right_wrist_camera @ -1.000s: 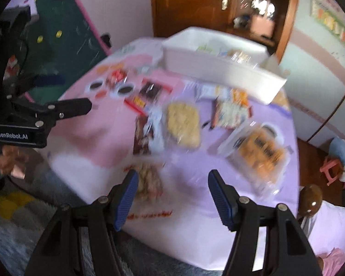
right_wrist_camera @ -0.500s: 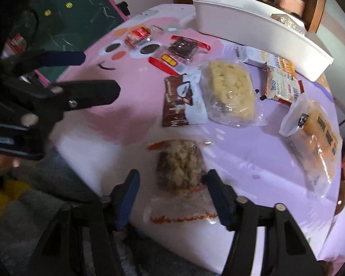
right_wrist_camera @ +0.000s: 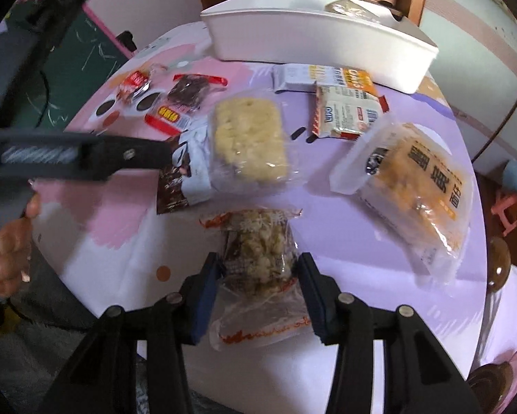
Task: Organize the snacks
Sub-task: 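Grasp the brown chocolate packet with the left gripper while the right grasps the nut-cluster bag, then carry both packets over the white basket and open both grippers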
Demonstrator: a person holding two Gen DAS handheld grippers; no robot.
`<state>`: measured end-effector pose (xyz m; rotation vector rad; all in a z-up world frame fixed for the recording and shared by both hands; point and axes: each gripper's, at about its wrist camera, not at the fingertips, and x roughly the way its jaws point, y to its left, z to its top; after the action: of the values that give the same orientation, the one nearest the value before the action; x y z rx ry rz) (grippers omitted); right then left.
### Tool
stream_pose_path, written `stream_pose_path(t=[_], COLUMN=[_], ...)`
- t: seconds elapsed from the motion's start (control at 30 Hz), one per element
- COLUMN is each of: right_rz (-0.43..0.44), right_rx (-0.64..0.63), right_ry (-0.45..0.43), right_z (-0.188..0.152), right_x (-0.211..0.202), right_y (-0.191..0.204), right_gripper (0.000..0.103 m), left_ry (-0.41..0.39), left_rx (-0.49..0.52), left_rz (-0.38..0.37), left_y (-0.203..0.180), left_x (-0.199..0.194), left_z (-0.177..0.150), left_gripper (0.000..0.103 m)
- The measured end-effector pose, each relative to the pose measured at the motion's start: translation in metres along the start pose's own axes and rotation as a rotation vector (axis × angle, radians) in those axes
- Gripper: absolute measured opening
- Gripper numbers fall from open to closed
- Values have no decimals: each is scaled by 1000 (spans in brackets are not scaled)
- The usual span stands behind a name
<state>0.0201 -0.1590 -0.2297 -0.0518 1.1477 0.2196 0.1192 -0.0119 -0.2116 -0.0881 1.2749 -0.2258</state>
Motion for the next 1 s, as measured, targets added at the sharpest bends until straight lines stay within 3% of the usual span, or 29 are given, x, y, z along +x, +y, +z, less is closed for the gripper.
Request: stream_pose_path(t=[0.13, 0.27, 0.4, 0.53, 0.7, 0.87, 1.0], right_rz=[5, 41, 78, 88, 78, 57, 29], right_rx=[-1, 27, 54, 52, 59, 56, 46], right_ry=[-13, -22, -29, -32, -18, -21, -22], right_z=[-3, -1, 0, 2, 3, 2, 3], right_x=[-3, -2, -1, 0, 4, 3, 1], right_y=[-1, -8, -16, -17, -18, -15, -11], right_gripper=[46, 46, 46, 46, 46, 45, 44], left_ry=[11, 57, 48, 23, -4, -4, -49], left_rx=[-13, 7, 35, 97, 176, 179, 182], left_rz=[46, 105, 139, 145, 141, 137, 144], left_y=[-15, -29, -41, -53, -54, -41, -37], left_x=[11, 25, 30, 28, 22, 9, -5], left_z=[9, 11, 11, 7, -9, -19, -22], left_gripper=[88, 69, 59, 19, 15, 13, 13])
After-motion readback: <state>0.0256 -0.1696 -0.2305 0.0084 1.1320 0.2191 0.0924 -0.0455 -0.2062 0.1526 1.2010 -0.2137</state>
